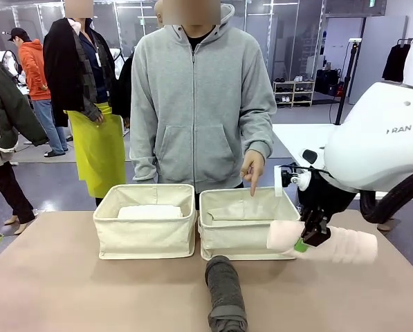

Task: Divide the towels into two baskets.
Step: Pick up one hotel-folded towel from the bottom of the table and place it in the Fabric basket indicated by the person.

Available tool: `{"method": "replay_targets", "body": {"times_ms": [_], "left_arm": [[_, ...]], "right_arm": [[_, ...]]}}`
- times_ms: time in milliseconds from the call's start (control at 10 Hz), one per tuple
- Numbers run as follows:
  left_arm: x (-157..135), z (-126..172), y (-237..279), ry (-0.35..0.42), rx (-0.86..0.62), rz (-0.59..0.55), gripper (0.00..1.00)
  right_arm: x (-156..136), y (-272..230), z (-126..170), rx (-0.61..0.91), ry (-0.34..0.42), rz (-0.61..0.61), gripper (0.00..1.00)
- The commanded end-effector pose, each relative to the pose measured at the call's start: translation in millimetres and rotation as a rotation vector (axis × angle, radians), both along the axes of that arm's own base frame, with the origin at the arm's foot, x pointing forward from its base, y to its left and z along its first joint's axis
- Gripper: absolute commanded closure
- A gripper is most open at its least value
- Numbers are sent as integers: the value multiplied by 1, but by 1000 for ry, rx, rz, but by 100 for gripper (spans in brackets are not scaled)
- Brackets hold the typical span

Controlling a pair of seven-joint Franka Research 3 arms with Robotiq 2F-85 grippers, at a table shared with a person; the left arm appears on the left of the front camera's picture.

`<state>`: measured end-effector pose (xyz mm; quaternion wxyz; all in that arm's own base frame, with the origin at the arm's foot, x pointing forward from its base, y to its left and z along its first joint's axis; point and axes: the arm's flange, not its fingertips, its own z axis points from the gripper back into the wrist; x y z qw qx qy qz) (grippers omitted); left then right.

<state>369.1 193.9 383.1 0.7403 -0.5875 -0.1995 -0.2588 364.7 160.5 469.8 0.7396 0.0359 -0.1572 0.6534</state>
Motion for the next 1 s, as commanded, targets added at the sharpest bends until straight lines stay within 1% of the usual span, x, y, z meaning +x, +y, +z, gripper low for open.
{"method": "replay_targets", "body": {"times_ms": [0,300,400,500,600,700,800,900], "left_arm": [[-5,3,0,4,1,1,0],[-5,3,0,4,1,1,0],[-5,3,0,4,1,1,0],[-5,3,0,4,1,1,0],[-5,3,0,4,1,1,0],[-5,3,0,4,1,1,0],[-5,3,0,4,1,1,0],[-5,3,0,4,1,1,0]], "right_arm": [[5,-6,-6,11,30,-86,63],[5,-6,-6,11,30,-86,63],[3,-6,-6,6,23,-38,63],[19,4,12,-37,-21,42,63],[41,19,23,-6,-19,188,63],[66,34,26,-8,-15,274,63],[90,51,32,-55,-44,281,63],[109,65,37,-49,-54,316,63]]}}
